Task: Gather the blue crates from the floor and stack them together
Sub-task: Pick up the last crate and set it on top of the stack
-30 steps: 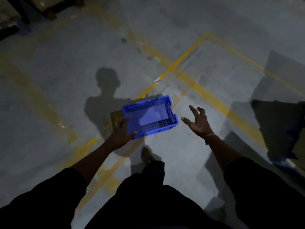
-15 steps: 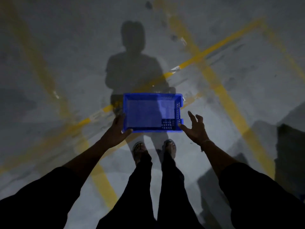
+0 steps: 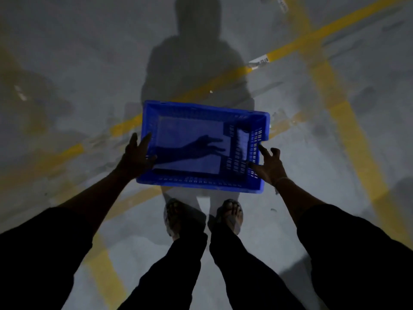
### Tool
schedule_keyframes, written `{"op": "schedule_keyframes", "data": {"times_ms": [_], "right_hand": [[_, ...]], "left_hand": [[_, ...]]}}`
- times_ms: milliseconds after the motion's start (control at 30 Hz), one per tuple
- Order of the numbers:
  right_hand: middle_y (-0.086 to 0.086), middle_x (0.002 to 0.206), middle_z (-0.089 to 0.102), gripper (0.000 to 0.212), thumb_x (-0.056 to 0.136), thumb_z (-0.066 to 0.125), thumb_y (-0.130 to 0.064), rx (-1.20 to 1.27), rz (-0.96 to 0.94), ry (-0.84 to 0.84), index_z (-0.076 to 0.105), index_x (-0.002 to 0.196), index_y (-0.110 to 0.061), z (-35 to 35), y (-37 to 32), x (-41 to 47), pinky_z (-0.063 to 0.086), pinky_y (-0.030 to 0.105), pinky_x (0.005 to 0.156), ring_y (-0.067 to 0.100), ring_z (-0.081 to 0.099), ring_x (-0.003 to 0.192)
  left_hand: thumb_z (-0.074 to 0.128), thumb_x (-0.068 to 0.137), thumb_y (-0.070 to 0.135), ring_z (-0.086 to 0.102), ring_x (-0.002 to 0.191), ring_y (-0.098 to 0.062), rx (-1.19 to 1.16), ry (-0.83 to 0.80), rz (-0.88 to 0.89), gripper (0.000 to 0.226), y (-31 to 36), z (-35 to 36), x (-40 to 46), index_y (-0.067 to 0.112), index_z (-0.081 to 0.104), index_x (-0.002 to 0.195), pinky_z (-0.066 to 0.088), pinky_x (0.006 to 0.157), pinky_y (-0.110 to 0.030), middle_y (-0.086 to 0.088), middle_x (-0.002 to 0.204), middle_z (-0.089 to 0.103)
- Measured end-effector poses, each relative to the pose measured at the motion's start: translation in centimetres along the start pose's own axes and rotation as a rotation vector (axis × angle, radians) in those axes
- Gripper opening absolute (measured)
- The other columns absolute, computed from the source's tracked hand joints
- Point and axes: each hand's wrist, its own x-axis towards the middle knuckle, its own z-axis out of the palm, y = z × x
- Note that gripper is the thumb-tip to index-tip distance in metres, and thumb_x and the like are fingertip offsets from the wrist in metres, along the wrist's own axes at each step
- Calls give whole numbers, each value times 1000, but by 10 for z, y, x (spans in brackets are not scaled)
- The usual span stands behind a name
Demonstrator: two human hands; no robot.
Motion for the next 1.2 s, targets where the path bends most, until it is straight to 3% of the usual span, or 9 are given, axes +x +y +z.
{"op": "schedule_keyframes", "data": {"times_ms": [133,267,333,400,567,833,967,1100,1200], "right_hand": [[17,153,16,83,88,70,-36,-77,-8,-20,23,156,-25,25,12,63,45,52,103,49,48,125],[26,142,31,86,86,72,-16,-118,17,12,23,157,-25,46,17,109,47,49,96,50,53,111],[22,147,31,86,85,67,-8,-154,59,43,25,156,-28,53,17,118,51,49,89,49,55,110],[17,146,37,81,83,63,-6,-212,85,131,31,154,-28,58,17,121,51,48,87,45,57,110],[12,141,46,78,80,67,-11,-250,104,192,39,150,-31,53,12,112,50,45,89,40,57,114],[11,137,50,74,82,65,-12,-247,80,237,41,148,-33,-8,-27,35,49,43,89,39,58,114],[17,131,52,65,86,62,-17,-339,3,249,41,147,-27,-53,-62,-23,51,47,85,44,59,110],[18,129,52,67,86,64,-19,-370,-37,240,38,148,-25,-105,-103,-87,51,48,84,43,59,108],[17,128,52,63,87,64,-20,-413,-82,241,40,146,-22,-148,-141,-150,51,46,84,41,59,109]], "left_hand": [[47,72,61,6,152,-50,-27,78,-99,103,3,24,51,27,10,163,21,118,-58,-23,168,-2],[50,78,51,24,145,-52,-74,127,-77,97,-19,48,92,12,19,161,33,114,-59,-29,162,16],[59,90,35,43,129,-55,-58,188,-85,81,-21,58,98,10,25,159,42,105,-58,-29,155,25],[60,93,26,47,116,-56,1,280,-65,72,-23,65,99,14,30,157,45,97,-61,-28,146,32],[59,89,3,40,119,-53,22,293,-74,74,-24,59,93,17,32,157,41,97,-66,-24,143,35],[56,89,5,51,111,-51,21,327,-36,72,-8,-1,19,18,33,156,49,88,-62,-25,135,39],[50,94,24,57,105,-49,46,308,-39,68,13,-58,-42,22,27,158,50,83,-54,-22,138,35],[35,91,31,61,79,-47,95,348,-26,68,29,-117,-115,22,24,158,47,66,-46,-22,136,35],[31,91,36,51,60,-36,99,366,16,69,35,-164,-176,17,26,157,45,59,-43,-23,130,37]]}}
